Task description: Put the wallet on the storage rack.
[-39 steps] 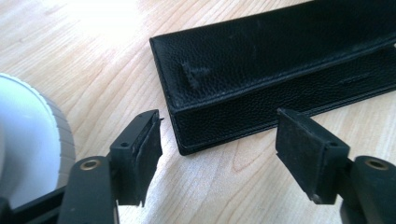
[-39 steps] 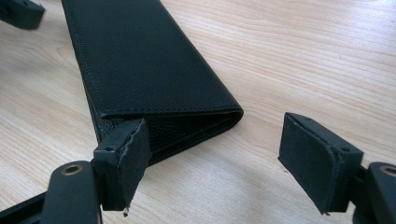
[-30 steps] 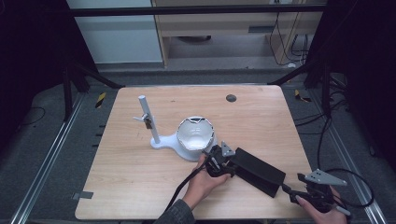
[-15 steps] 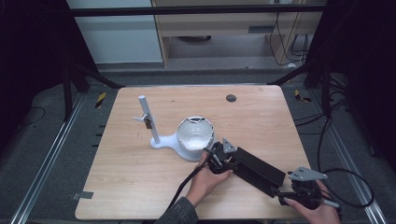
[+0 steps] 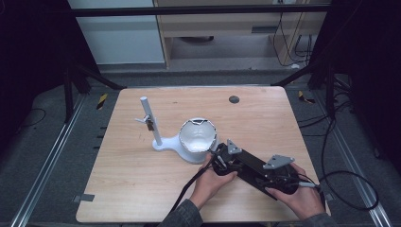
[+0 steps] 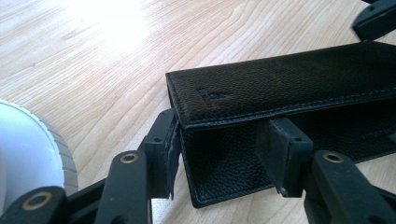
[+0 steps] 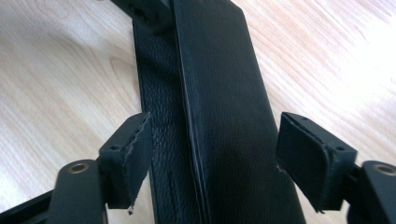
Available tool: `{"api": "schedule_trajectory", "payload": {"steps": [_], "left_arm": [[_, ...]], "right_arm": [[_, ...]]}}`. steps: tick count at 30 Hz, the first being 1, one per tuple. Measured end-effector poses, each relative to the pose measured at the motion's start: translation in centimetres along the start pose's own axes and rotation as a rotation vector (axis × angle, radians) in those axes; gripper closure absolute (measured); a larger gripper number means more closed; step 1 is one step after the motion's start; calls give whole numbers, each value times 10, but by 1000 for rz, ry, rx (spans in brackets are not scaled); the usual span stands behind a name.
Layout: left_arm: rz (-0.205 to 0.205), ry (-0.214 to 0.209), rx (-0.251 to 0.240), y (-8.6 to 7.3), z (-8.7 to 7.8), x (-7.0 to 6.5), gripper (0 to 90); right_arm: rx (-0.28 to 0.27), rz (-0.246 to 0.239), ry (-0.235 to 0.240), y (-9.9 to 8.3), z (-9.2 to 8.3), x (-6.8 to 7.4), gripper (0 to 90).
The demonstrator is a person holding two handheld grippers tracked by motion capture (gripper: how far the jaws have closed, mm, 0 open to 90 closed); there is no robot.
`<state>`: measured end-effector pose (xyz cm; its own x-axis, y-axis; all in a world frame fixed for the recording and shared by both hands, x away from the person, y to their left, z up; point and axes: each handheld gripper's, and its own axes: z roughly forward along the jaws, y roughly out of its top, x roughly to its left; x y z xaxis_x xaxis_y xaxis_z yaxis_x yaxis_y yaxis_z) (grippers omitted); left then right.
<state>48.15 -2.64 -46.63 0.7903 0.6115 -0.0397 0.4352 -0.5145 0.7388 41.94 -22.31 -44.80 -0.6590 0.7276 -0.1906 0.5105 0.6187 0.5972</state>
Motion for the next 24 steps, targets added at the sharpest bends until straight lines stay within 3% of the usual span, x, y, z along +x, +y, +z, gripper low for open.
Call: {"api": "schedule_trajectory", "payload": {"steps": [8,14,19,24], "left_arm": [[3,-3,0,2,-3,2,505],[-9,-1,-2,1,-6,2,502],[-5,-11,-10,0,-15,1,481],[7,-12,-12,-3,-28,1,462]], "right_arm": [[65,-23,4,15,12,-2,378],[98,-27,-1,15,20,-4,466],[105,-41,-18,15,21,-5,554],[69,-68,-64,15,11,-6,708]]}}
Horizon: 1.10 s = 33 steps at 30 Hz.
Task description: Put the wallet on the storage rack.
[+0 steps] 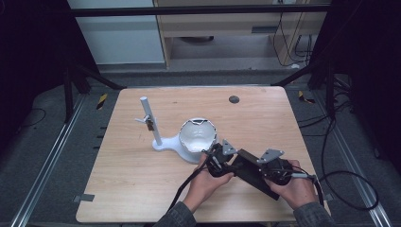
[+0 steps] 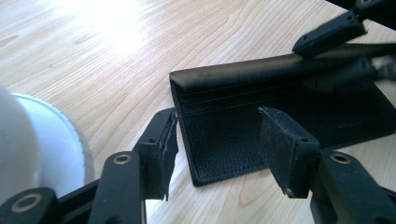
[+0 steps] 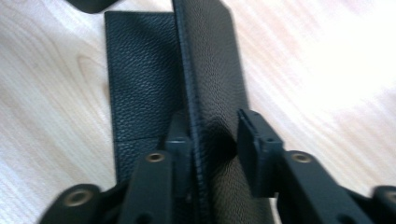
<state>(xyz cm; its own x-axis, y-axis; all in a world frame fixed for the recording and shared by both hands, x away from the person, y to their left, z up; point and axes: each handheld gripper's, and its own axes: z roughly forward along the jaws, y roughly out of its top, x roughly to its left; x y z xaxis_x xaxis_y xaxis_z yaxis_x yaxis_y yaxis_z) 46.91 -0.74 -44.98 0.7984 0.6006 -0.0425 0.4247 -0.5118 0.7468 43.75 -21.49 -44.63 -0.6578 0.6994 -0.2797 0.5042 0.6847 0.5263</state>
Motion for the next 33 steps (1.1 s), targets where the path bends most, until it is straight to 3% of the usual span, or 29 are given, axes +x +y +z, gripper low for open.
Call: {"api": "schedule_trajectory", "payload": {"steps": [5,11,16,20,25,33], "left_arm": [[8,-8,0,-4,-9,1,432],[15,-45,-3,-9,-15,4,348],[47,-65,13,-12,-23,5,245],[40,-78,5,-13,-28,8,144],[48,-82,-11,-13,-34,11,130],[72,-134,-16,-11,-28,9,136]], "right_arm": [[-18,-21,-28,0,-5,-6,830],[-29,-31,-29,-2,-16,-9,843],[-112,-37,-26,-9,-33,-6,844],[-173,-40,-30,-15,-50,-2,844],[-232,-43,-30,-17,-67,1,844],[-301,-53,-17,-15,-86,3,844]]}}
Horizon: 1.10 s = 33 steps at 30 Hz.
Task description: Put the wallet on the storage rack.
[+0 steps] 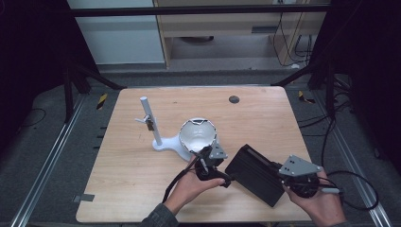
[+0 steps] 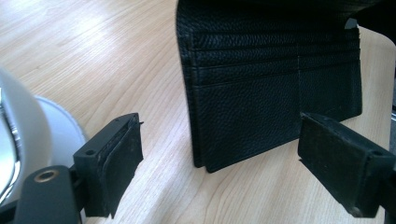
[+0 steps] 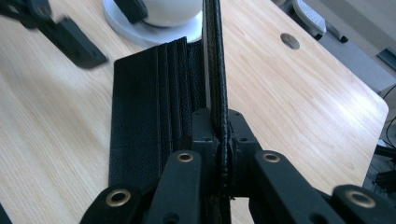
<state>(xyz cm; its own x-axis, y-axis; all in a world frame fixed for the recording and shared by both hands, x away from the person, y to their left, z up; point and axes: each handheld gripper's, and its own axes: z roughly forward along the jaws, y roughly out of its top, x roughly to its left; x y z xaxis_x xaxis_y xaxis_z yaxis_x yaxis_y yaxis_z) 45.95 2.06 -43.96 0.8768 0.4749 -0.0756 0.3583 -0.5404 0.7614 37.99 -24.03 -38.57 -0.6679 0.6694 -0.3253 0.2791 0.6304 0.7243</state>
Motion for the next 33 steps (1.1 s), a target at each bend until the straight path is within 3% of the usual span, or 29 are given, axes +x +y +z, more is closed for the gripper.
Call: {"api": "schedule_trajectory", "payload": {"steps": [10,15,23,29,33], "left_arm": [[-65,-62,-54,9,-1,9,140],[-48,-54,-58,17,-7,12,143],[-21,-77,-67,25,-14,10,151],[-36,-118,-80,31,-19,14,177],[-43,-132,-77,32,-21,16,240]], "right_arm": [[-71,-19,8,16,-17,-1,844],[-107,-30,6,24,-27,-2,844],[-143,-45,8,34,-34,-3,844],[-164,-54,9,39,-36,-2,844],[-176,-54,11,41,-37,-2,845]]}}
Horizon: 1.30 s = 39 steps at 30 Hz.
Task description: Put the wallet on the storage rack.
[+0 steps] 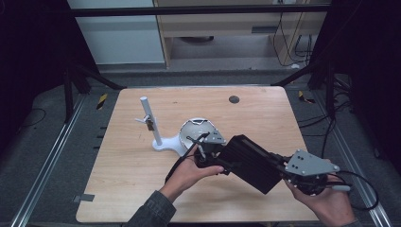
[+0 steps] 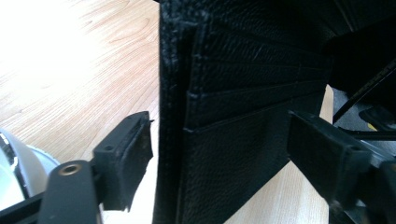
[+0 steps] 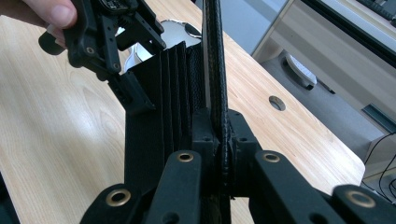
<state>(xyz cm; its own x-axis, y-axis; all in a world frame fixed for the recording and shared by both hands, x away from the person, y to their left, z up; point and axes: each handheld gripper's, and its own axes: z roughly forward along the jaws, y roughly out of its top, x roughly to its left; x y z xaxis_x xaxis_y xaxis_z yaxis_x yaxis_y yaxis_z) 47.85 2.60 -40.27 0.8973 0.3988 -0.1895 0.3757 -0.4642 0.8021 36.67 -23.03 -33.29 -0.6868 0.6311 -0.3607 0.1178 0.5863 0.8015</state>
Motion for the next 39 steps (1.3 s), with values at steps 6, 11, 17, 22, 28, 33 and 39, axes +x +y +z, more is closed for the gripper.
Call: {"api": "schedule_trajectory", "payload": {"steps": [6,11,17,22,28,33,39], "left_arm": [[-21,-50,-9,2,-8,3,435],[-40,-70,-5,3,-15,5,626],[-39,-70,5,4,-21,4,791],[1,-42,39,8,-27,1,803],[26,-14,45,10,-33,-2,806],[48,4,39,14,-39,-5,807],[56,29,35,19,-45,-8,808]], "right_arm": [[-3,-2,6,0,2,1,844],[9,-1,14,-4,7,2,842],[32,-6,16,-10,12,3,839],[56,-2,18,-21,20,3,835],[62,8,28,-29,26,6,826],[62,17,31,-33,30,6,814],[59,26,42,-35,34,8,796]]}}
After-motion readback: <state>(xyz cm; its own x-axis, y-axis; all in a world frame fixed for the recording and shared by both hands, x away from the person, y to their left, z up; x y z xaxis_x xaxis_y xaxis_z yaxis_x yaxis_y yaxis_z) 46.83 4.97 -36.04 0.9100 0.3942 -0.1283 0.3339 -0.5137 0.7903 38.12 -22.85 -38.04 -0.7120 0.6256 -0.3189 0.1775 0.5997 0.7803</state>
